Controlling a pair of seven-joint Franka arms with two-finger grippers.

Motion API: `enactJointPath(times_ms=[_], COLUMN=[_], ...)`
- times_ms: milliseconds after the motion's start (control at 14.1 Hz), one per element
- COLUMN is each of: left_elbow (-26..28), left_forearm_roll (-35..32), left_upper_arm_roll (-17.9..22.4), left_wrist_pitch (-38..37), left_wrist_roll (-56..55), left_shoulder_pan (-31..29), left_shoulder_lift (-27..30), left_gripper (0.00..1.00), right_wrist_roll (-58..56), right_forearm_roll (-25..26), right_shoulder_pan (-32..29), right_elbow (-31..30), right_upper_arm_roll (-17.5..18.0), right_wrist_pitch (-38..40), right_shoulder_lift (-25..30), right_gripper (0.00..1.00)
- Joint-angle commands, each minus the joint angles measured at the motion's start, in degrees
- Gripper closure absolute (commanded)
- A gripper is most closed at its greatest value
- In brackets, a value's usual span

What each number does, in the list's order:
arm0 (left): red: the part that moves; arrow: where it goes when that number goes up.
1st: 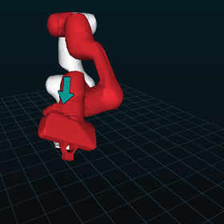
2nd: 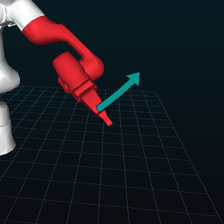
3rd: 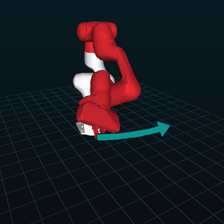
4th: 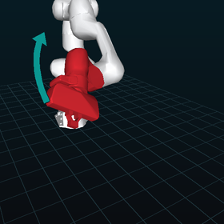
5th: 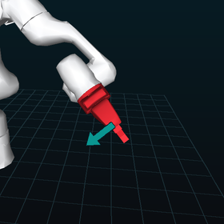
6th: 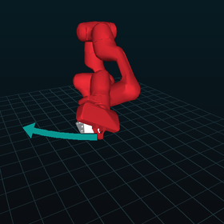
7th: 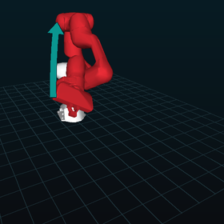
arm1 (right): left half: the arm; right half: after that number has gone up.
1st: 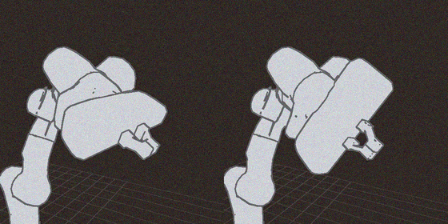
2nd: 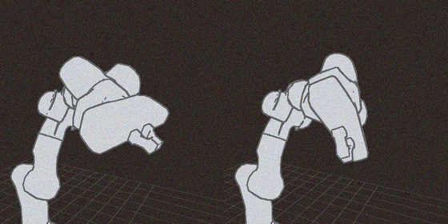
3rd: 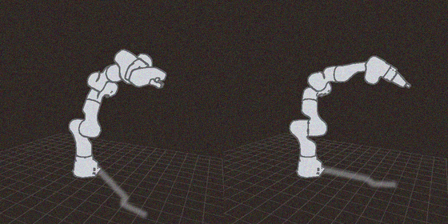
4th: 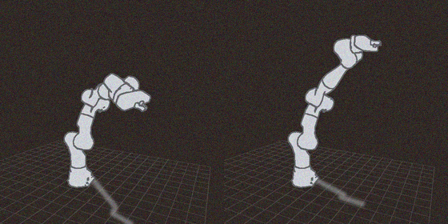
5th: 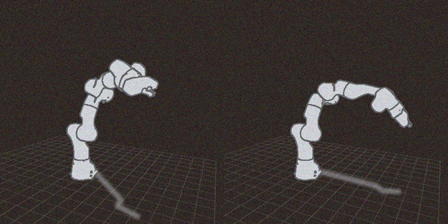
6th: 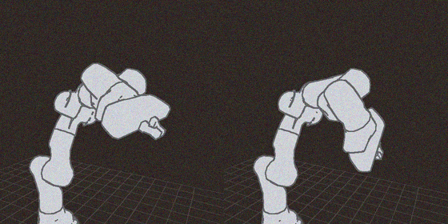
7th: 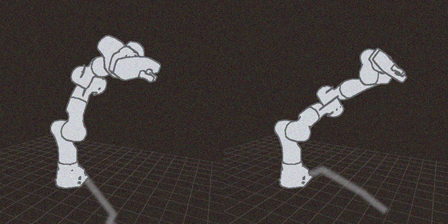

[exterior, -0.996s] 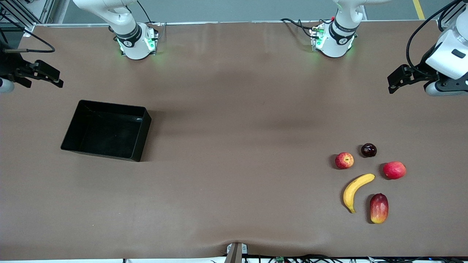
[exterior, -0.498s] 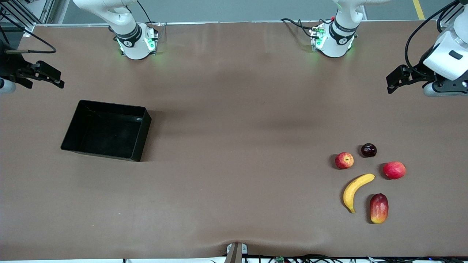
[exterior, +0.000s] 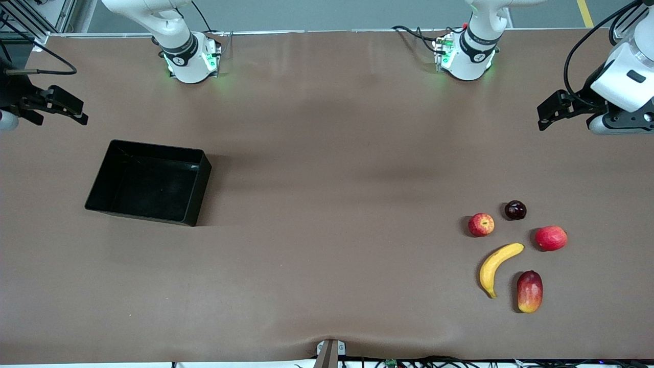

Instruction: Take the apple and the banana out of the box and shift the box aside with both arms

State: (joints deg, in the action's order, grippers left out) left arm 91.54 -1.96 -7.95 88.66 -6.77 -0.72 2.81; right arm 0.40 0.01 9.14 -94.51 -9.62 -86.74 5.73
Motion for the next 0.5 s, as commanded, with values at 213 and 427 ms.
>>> enactJointPath(times_ms=[213, 427], left_elbow=[-0.8, -0.9], left_forearm_roll=[1.3, 1.3], left_upper_arm_roll=[0.1, 0.1], left_wrist_pitch=[0.2, 0.2], left_wrist_roll=[0.8, 0.8], left_shoulder_pan=[-0.3, -0.3], left_shoulder_lift=[0.1, 0.1], left_gripper=[0.0, 0.0], right_wrist_roll=[-0.7, -0.7], right_forearm_roll=[0.5, 0.5], right_shoulder_pan=[-0.3, -0.3], right_elbow=[-0.2, -0.2], right_upper_arm_roll=[0.1, 0.1], right_wrist_pitch=[0.0, -0.1], right_shoulder_lift=[0.9, 0.9], right_gripper=[0.0, 0.0])
